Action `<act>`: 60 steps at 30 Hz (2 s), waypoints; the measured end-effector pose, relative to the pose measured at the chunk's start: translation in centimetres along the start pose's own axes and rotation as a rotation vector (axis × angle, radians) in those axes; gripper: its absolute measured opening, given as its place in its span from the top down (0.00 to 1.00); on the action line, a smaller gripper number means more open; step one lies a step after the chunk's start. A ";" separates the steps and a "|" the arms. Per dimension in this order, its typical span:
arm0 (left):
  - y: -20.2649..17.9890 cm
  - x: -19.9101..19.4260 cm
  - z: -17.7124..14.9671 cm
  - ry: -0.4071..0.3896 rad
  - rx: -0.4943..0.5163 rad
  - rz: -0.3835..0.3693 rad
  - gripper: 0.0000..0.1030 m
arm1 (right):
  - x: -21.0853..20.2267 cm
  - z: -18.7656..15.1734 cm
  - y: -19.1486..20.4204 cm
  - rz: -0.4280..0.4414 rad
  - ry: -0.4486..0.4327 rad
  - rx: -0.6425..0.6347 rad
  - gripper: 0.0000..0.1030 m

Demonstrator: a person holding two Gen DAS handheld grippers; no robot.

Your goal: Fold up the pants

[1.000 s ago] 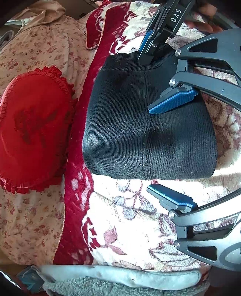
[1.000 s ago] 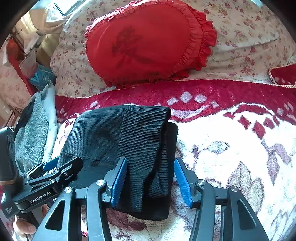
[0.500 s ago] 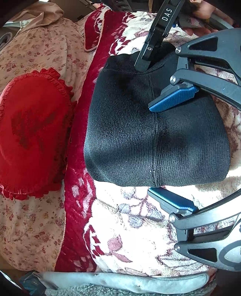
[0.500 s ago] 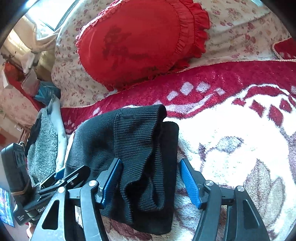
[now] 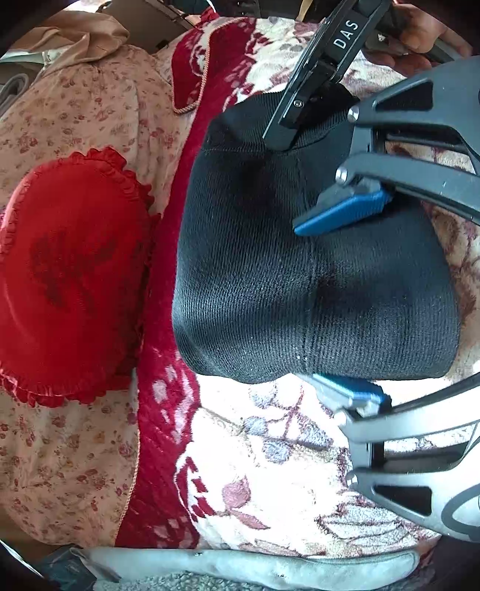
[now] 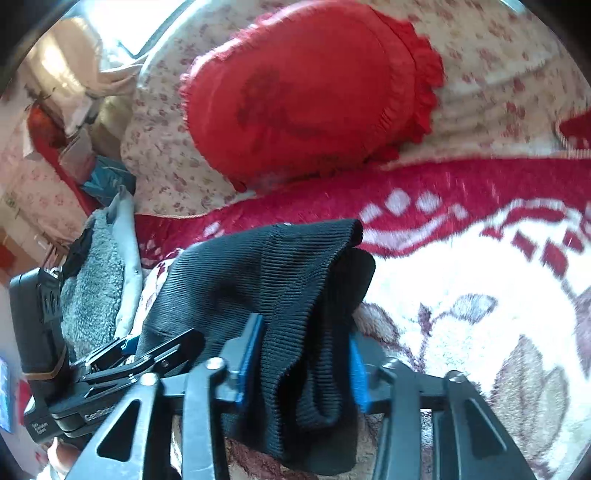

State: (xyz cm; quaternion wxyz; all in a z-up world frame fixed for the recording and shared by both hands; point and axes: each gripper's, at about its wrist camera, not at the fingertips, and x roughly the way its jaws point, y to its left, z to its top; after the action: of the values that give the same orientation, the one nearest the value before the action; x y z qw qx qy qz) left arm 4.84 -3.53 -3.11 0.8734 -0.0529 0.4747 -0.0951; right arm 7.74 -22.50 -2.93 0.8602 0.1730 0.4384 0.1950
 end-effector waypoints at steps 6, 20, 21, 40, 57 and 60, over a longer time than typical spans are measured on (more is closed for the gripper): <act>0.1 -1.2 2.9 -0.037 -0.003 -0.029 0.46 | -1.7 2.0 1.6 -0.014 -0.070 -0.070 0.66; -2.6 4.0 5.3 -0.047 0.160 0.112 0.46 | 3.8 5.6 -3.0 -0.106 0.015 -0.024 0.59; -2.6 4.0 5.2 -0.048 0.160 0.117 0.46 | 3.5 5.5 -3.1 -0.103 0.014 -0.023 0.58; -0.9 2.3 4.4 -0.046 0.036 0.119 0.46 | 2.7 2.7 3.5 -0.217 0.105 -0.317 0.71; -0.9 -0.8 3.5 -0.102 0.060 0.203 0.46 | 0.2 3.6 4.7 -0.203 -0.002 -0.240 0.69; -0.8 -1.5 3.0 -0.117 0.057 0.218 0.46 | -0.1 3.5 5.0 -0.201 -0.011 -0.237 0.69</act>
State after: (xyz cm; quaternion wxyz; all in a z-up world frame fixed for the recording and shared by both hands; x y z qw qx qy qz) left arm 6.43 -3.94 -0.09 0.9059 0.0182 0.4231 -0.0099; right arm 9.63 -18.66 1.48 0.8922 0.0267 0.4225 0.1572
